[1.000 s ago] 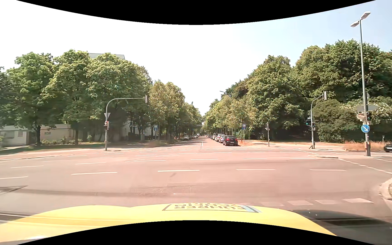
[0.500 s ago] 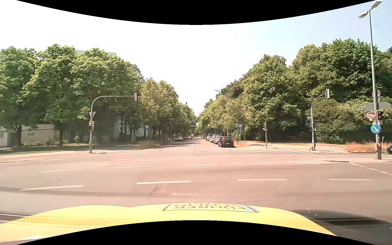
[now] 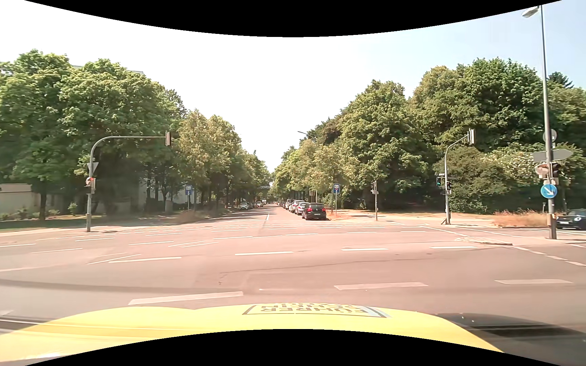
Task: Follow the waypoints while adhering to traffic rules and regulations
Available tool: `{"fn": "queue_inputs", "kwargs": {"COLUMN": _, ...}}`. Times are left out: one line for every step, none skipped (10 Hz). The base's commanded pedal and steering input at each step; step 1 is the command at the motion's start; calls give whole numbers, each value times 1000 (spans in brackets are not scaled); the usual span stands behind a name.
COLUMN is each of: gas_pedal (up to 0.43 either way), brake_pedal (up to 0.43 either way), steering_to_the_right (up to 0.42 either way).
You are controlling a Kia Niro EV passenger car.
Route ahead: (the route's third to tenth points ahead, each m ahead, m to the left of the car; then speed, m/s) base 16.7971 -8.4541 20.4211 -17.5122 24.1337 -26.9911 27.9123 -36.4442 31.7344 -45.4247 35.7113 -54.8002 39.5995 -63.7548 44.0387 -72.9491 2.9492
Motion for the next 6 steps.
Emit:
{"fn": "queue_inputs", "kwargs": {"gas_pedal": 0, "brake_pedal": 0, "steering_to_the_right": 321}}
{"fn": "queue_inputs", "kwargs": {"gas_pedal": 0, "brake_pedal": 0, "steering_to_the_right": 322}}
{"fn": "queue_inputs", "kwargs": {"gas_pedal": 0, "brake_pedal": 0, "steering_to_the_right": 329}}
{"fn": "queue_inputs", "kwargs": {"gas_pedal": 8, "brake_pedal": 0, "steering_to_the_right": 339}}
{"fn": "queue_inputs", "kwargs": {"gas_pedal": 20, "brake_pedal": 0, "steering_to_the_right": 353}}
{"fn": "queue_inputs", "kwargs": {"gas_pedal": 47, "brake_pedal": 0, "steering_to_the_right": 371}}
